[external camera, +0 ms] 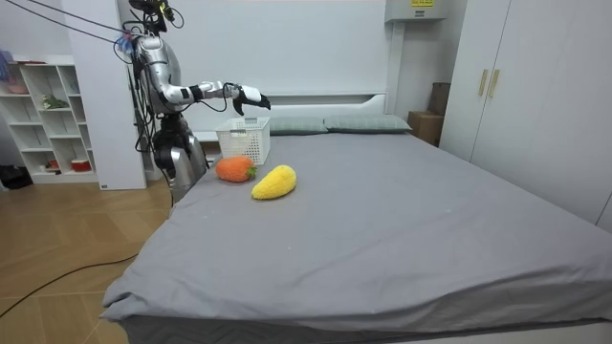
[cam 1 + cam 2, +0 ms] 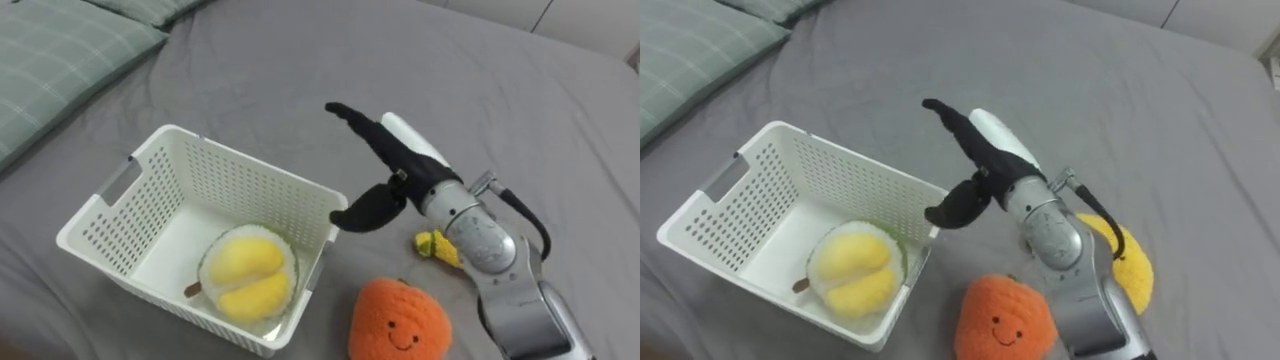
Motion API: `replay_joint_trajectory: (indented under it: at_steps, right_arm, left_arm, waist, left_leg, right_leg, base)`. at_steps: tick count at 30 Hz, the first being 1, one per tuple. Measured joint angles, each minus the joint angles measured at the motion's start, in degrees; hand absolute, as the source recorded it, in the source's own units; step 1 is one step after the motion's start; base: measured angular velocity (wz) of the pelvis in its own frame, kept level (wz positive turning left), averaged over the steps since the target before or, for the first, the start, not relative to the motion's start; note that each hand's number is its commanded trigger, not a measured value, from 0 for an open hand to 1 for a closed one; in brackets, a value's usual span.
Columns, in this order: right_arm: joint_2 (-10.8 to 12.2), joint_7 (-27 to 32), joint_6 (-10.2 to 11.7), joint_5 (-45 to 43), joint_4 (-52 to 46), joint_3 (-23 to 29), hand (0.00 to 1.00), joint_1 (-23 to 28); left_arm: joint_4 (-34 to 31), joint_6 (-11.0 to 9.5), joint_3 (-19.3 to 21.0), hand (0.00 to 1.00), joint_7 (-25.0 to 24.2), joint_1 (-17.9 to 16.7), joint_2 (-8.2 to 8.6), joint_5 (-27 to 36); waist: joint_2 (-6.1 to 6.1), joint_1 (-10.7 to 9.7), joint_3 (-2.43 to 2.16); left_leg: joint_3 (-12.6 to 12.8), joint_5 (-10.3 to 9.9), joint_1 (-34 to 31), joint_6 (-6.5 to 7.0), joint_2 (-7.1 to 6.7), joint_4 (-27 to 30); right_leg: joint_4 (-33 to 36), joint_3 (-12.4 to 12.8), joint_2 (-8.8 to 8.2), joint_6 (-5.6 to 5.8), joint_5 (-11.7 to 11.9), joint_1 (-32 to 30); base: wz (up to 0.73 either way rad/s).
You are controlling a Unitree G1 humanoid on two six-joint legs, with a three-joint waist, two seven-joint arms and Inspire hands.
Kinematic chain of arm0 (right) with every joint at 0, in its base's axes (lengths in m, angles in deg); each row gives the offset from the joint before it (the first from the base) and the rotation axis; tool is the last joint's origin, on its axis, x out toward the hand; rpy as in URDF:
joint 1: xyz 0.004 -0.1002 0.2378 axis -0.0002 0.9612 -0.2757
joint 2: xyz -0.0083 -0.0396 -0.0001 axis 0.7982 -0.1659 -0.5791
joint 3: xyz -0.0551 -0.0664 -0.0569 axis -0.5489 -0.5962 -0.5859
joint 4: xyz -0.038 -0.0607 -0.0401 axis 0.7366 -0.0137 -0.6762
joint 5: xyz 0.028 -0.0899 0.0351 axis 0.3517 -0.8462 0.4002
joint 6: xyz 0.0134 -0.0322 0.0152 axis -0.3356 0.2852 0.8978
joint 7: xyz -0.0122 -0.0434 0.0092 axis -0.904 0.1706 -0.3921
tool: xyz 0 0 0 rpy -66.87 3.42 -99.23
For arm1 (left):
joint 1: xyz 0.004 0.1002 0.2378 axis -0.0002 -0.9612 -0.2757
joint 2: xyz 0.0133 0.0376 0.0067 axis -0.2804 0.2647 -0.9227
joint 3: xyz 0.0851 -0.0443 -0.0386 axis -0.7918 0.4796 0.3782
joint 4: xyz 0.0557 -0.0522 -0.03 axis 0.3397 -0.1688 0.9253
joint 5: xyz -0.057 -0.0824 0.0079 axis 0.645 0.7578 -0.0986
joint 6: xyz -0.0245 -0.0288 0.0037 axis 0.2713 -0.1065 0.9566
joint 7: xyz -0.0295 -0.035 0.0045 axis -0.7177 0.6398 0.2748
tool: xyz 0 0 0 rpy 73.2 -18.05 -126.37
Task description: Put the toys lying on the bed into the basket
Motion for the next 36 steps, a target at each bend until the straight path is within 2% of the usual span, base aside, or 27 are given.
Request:
replay_joint_trajectory:
  at_steps: [4,7,10,13,19,21,26,34,36]
  right_arm:
    - [-1.0,2.5,0.6,0.2,0.1,3.1,0.00,0.4]
    - [-1.5,3.8,0.6,0.3,0.1,5.3,0.00,0.7]
    - [-3.0,4.8,0.5,1.1,0.2,8.6,0.00,1.9]
    - [-3.7,5.3,0.5,1.0,0.2,10.7,0.00,2.1]
    - [-4.0,5.8,0.5,0.4,7.3,14.3,0.00,2.2]
    - [-4.1,5.8,0.5,-0.3,8.9,14.3,0.00,2.2]
    - [-6.2,7.2,0.5,2.2,12.3,14.5,0.00,2.2]
    - [-6.3,10.4,1.0,2.3,18.0,14.5,0.00,1.9]
    - [-6.5,12.1,1.5,2.3,20.4,14.4,0.00,0.7]
  left_arm:
    - [-0.1,-0.7,0.0,0.00,0.0,-1.1,0.03,0.5]
    - [-1.6,-0.6,0.1,0.00,0.0,-2.3,0.18,0.5]
    - [-1.6,-0.7,1.5,0.00,0.0,-2.6,0.21,0.3]
    - [-0.6,-0.7,1.7,0.00,0.0,-3.1,0.05,0.4]
    - [-0.6,-0.7,1.7,0.00,-0.2,-3.4,0.00,0.0]
    - [-0.7,-0.5,1.7,0.00,-0.2,-3.8,-0.03,0.0]
    - [-1.4,-0.4,1.7,0.00,-0.1,-4.0,-0.44,0.1]
    - [-1.6,-0.6,1.1,0.00,0.2,-3.8,-0.93,0.6]
    - [-1.0,-0.9,0.5,0.00,0.6,-3.2,-1.10,0.7]
  waist:
    - [-0.09,-1.7,-0.05]
    - [-0.31,-2.9,-0.12]
    - [-0.65,-3.6,-0.27]
    - [-0.70,-5.3,-0.27]
    - [-1.03,-6.1,0.02]
    - [-1.19,-6.7,-0.01]
    - [-1.25,-6.7,-0.12]
    - [-0.92,-6.4,-0.28]
    - [-0.47,-6.5,-0.18]
  left_leg:
    - [0.6,0.0,0.6,0.00,0.09,-0.2]
    - [1.0,0.0,0.8,0.00,0.13,-0.4]
    - [1.2,0.0,0.9,0.01,0.14,-0.5]
    - [1.3,0.0,1.0,0.01,0.14,-0.6]
    - [2.8,0.0,1.7,0.01,0.31,-1.0]
    - [3.4,0.0,1.7,0.02,0.44,-1.1]
    - [4.3,-0.1,1.4,0.01,0.67,-1.2]
    - [5.3,0.0,-1.1,-0.01,0.93,-0.9]
    - [5.3,0.0,-2.6,0.00,0.93,-0.4]
  right_leg:
    - [0.0,0.4,0.04,0.01,0.0,0.1]
    - [0.0,1.3,0.11,0.01,0.0,-0.1]
    - [0.1,1.5,0.14,0.02,0.0,-0.1]
    - [0.1,1.8,0.20,0.02,0.0,0.0]
    - [0.2,3.3,0.40,0.05,0.1,0.0]
    - [0.2,3.5,0.48,0.06,0.2,-0.2]
    - [0.2,4.6,0.72,-0.07,0.4,-1.2]
    - [0.2,5.4,0.67,-0.20,0.8,-3.9]
    - [0.3,5.4,0.88,-0.17,1.0,-5.1]
  base:
    - [-0.07]
    - [-0.09]
    - [-0.03]
    - [-0.04]
    - [-0.11]
    - [-0.12]
    - [-0.10]
    - [-0.08]
    - [0.00]
